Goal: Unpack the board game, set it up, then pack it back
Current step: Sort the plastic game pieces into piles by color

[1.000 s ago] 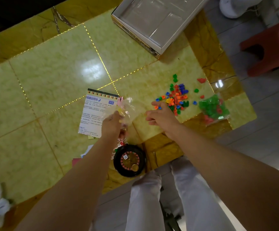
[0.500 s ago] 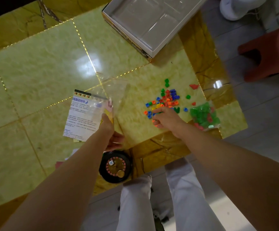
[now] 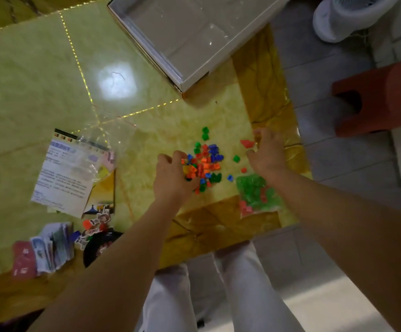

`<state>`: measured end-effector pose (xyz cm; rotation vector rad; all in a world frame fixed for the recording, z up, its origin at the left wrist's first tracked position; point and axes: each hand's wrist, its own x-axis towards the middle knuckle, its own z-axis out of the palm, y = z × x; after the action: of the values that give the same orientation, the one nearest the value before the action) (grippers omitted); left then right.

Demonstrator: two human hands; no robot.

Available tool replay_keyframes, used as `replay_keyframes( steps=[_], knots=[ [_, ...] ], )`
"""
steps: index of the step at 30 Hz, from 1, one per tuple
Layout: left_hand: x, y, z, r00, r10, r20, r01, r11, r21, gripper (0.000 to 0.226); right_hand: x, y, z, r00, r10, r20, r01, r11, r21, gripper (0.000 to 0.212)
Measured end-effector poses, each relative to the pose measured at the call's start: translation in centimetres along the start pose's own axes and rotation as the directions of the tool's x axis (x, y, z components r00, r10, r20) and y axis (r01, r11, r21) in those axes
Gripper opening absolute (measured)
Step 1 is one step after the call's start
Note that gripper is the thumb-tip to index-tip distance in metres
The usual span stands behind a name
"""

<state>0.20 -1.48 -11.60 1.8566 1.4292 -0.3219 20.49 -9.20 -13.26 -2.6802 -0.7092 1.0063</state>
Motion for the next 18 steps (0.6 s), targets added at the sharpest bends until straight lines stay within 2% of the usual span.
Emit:
replay_keyframes(
  steps=[2,6,11,14,16,18],
  knots=[
    [0.4,-0.3,1.0,0.999,0.034,-0.015,-0.034,0.999,0.039,0.058,0.9,0.5,0.6,0.999,-0.013,0.036,0.014,0.999,-0.032,0.040],
    [0.6,-1.4,1.6,0.994,0.010,-0.111,-0.012,1.000,-0.017,0.053,1.8,0.9,1.9,0.998,-0.061,0.033,0.062,0.998,-0.030,0.015],
    [0.0,-3.0,1.2,0.991,-0.005,-0.136,0.008,1.000,0.022,0.054,1.7,0.2,2.4,0.995,-0.094,0.015,0.094,0.995,0.040,0.021],
    [-0.2,-3.3,1.0,0.985,0.012,-0.174,-0.007,1.000,0.030,0.052,1.3,-0.3,2.6,0.992,-0.123,0.002,0.122,0.991,0.047,0.018],
    [-0.1,-2.9,1.0,0.980,0.048,-0.192,-0.043,0.999,0.030,0.050,1.0,-0.6,2.6,0.975,-0.217,-0.054,0.218,0.976,0.018,0.031],
    [0.2,-2.4,1.2,0.980,0.077,-0.184,-0.073,0.997,0.029,0.047,0.2,-1.4,2.8,0.927,-0.370,-0.066,0.374,0.925,0.064,0.038]
  ],
)
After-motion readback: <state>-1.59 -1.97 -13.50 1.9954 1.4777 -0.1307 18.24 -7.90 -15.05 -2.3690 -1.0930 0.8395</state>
